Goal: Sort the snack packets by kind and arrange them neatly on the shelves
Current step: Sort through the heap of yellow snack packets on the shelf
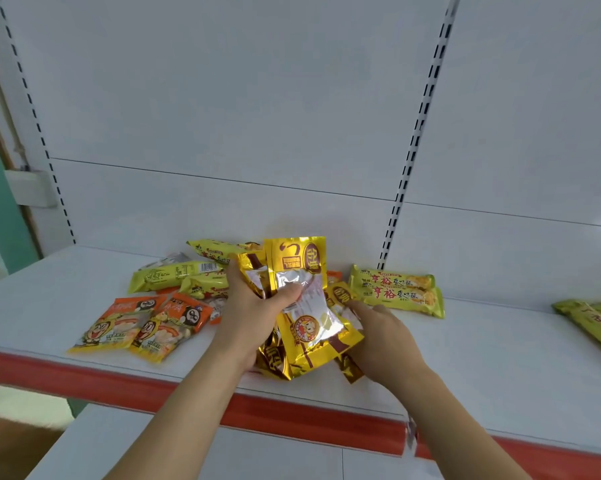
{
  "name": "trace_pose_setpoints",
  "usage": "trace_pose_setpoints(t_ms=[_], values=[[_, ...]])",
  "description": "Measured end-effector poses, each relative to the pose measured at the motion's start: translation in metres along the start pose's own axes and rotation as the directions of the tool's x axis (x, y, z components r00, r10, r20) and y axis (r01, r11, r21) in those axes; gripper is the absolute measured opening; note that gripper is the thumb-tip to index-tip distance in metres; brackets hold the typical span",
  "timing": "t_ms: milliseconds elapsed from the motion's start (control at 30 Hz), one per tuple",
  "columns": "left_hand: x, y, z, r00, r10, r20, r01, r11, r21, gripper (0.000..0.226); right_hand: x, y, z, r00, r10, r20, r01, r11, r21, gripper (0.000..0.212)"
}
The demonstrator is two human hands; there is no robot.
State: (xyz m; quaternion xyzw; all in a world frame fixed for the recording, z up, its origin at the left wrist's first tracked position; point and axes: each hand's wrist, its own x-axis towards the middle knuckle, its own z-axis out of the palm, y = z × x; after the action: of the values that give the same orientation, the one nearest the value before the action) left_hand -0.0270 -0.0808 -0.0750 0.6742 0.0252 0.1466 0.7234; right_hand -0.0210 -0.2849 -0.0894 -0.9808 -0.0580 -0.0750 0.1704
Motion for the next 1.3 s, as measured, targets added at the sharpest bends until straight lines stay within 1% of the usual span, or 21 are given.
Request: trace_pose_setpoints(t_ms=[67,133,167,233,267,300,333,367,400,467,533,633,700,800,867,933,1000,1100,1133,1233,1300], values=[[-0.001,0.001,0.0,1.0,0.0,0.021,0.0,1.0,0.008,0.081,-0.004,0.004,-0.009,0.989,0.044,-0.138,-0.034,0.997,0.068,0.05],[-0.001,0.003,-0.001,0.998,0.012,0.059,-0.013,1.0,0.022,0.079,-0.01,0.007,-0.027,0.937,0.126,-0.325,-0.05,0.971,0.234,0.051],[-0.001,0.003,0.0,0.997,0.017,0.077,-0.019,0.999,0.026,0.077,-0.014,0.007,-0.038,0.904,0.175,-0.39,-0.031,0.937,0.347,0.049],[-0.001,0.003,0.003,0.993,0.04,0.111,-0.044,0.999,0.029,0.075,-0.022,-0.001,-0.055,0.873,0.22,-0.436,0.078,0.818,0.57,0.04],[-0.003,0.005,0.006,0.99,0.048,0.131,-0.053,0.998,0.034,0.078,-0.028,-0.009,-0.059,0.878,0.193,-0.438,0.138,0.774,0.618,0.036],[-0.004,0.006,0.011,0.986,0.058,0.153,-0.065,0.997,0.042,0.083,-0.034,-0.019,-0.057,0.89,0.136,-0.435,0.176,0.778,0.603,0.035],[-0.006,0.006,0.017,0.982,0.071,0.174,-0.082,0.995,0.053,0.085,-0.04,-0.027,-0.053,0.9,0.069,-0.431,0.198,0.816,0.544,0.035],[-0.008,0.007,0.023,0.976,0.098,0.193,-0.113,0.991,0.071,0.081,-0.044,-0.032,-0.045,0.905,0.014,-0.424,0.214,0.848,0.484,0.037],[-0.011,0.009,0.028,0.973,0.116,0.201,-0.136,0.987,0.086,0.076,-0.045,-0.032,-0.037,0.91,-0.01,-0.414,0.216,0.864,0.456,0.04],[-0.017,0.011,0.035,0.97,0.106,0.219,-0.128,0.988,0.088,0.079,-0.046,-0.027,-0.029,0.936,0.026,-0.351,0.166,0.848,0.504,0.046],[-0.024,0.013,0.044,0.964,0.059,0.258,-0.085,0.992,0.091,0.083,-0.047,-0.016,-0.031,0.959,0.073,-0.275,0.101,0.816,0.569,0.053],[-0.031,0.015,0.067,0.961,0.083,0.265,-0.091,0.996,0.017,0.063,-0.056,0.003,-0.038,0.98,0.089,-0.179,0.048,0.763,0.645,0.06],[-0.032,0.014,0.087,0.963,0.087,0.256,-0.09,0.996,0.002,0.053,-0.061,0.017,-0.043,0.979,0.102,-0.176,0.042,0.744,0.666,0.061],[-0.035,0.009,0.123,0.962,0.091,0.257,-0.116,0.99,0.083,0.052,-0.067,0.048,-0.054,0.963,0.171,-0.207,0.026,0.71,0.704,0.058],[-0.038,0.006,0.153,0.963,0.105,0.25,-0.133,0.986,0.098,0.052,-0.072,0.074,-0.065,0.955,0.21,-0.209,0.007,0.689,0.725,0.058],[-0.042,0.003,0.188,0.966,0.091,0.242,-0.114,0.99,0.081,0.049,-0.075,0.105,-0.076,0.949,0.229,-0.218,0.0,0.69,0.724,0.059],[-0.045,0.0,0.226,0.961,0.032,0.275,-0.051,0.997,0.061,0.048,-0.074,0.14,-0.088,0.942,0.251,-0.224,-0.019,0.705,0.709,0.058],[-0.047,-0.005,0.283,0.935,-0.125,0.333,0.121,0.992,0.031,0.07,-0.068,0.192,-0.105,0.94,0.276,-0.2,-0.071,0.734,0.676,0.064],[-0.047,-0.005,0.298,0.924,-0.148,0.353,0.15,0.988,0.022,0.071,-0.065,0.205,-0.11,0.941,0.282,-0.189,-0.087,0.738,0.67,0.064],[-0.048,-0.006,0.339,0.902,-0.163,0.4,0.153,0.987,0.055,0.074,-0.057,0.244,-0.125,0.944,0.284,-0.168,-0.117,0.765,0.634,0.062],[-0.044,-0.01,0.362,0.919,-0.15,0.365,0.107,0.985,0.134,0.07,-0.044,0.266,-0.132,0.942,0.287,-0.173,-0.141,0.807,0.574,0.064]])
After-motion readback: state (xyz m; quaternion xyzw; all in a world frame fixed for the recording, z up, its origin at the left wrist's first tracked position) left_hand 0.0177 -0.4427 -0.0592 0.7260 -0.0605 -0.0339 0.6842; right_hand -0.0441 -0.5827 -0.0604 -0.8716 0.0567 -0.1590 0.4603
